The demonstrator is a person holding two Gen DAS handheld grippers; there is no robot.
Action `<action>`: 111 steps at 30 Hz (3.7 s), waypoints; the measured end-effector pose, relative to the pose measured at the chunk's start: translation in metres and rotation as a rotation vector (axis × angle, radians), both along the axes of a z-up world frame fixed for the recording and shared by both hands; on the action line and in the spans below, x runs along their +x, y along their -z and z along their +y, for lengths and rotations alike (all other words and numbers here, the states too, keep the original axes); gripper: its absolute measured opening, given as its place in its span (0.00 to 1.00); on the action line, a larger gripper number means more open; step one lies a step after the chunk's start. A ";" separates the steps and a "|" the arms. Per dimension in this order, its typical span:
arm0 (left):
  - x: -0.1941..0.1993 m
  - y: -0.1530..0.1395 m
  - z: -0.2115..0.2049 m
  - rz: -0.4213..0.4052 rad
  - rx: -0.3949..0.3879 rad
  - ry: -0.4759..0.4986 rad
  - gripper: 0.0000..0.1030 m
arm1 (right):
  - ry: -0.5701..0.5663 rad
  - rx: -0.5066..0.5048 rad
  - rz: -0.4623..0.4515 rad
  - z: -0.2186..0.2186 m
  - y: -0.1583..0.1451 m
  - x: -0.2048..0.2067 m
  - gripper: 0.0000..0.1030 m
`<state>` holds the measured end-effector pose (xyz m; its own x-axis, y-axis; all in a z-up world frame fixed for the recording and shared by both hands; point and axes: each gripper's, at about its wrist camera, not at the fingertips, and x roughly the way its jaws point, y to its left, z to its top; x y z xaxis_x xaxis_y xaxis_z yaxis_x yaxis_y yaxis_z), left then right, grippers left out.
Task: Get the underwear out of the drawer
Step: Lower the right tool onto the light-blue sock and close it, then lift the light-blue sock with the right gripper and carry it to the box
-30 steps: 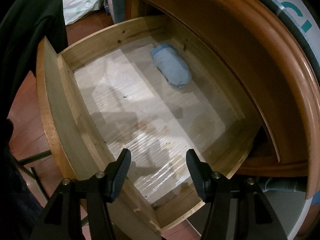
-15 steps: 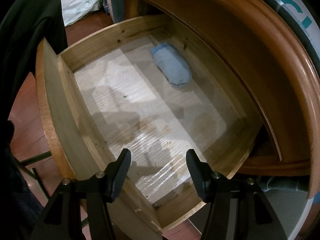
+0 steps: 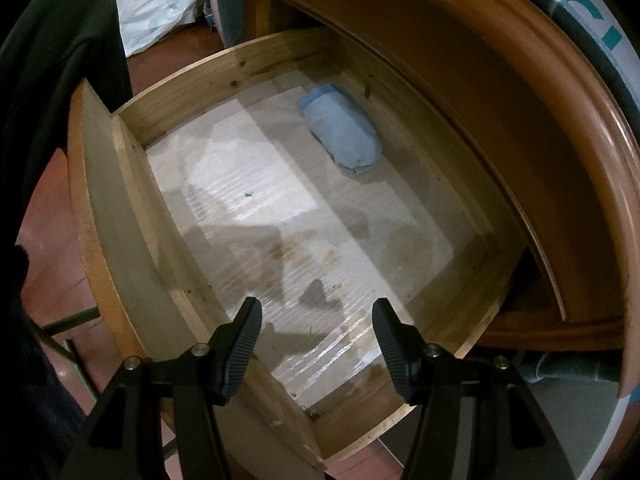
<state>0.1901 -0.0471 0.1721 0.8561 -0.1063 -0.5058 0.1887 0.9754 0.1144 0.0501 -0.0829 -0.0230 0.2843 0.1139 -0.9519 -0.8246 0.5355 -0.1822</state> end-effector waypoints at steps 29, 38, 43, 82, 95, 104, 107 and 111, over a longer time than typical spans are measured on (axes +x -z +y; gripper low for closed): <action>-0.083 0.051 0.098 0.108 -0.002 -0.092 1.00 | -0.107 -0.102 -0.233 0.036 0.012 -0.001 0.58; -0.135 0.100 0.173 0.150 -0.124 -0.115 1.00 | -0.146 -0.114 -0.252 0.077 0.037 0.020 0.58; -0.137 0.111 0.177 0.153 -0.112 -0.135 1.00 | -0.192 -0.102 -0.299 0.107 0.047 0.024 0.58; -0.124 0.134 0.176 0.200 -0.033 -0.176 1.00 | -0.165 -0.072 -0.106 0.099 0.068 0.063 0.34; -0.116 0.142 0.180 0.249 -0.016 -0.226 1.00 | -0.068 0.037 0.041 0.067 0.014 0.030 0.34; -0.114 0.142 0.177 0.247 -0.003 -0.232 1.00 | 0.146 0.323 0.148 0.017 -0.061 0.026 0.34; -0.116 0.141 0.176 0.244 -0.004 -0.233 1.00 | 0.199 0.391 0.175 0.002 -0.075 0.025 0.34; -0.117 0.140 0.176 0.237 0.001 -0.234 1.00 | 0.248 0.458 0.189 -0.010 -0.087 0.022 0.34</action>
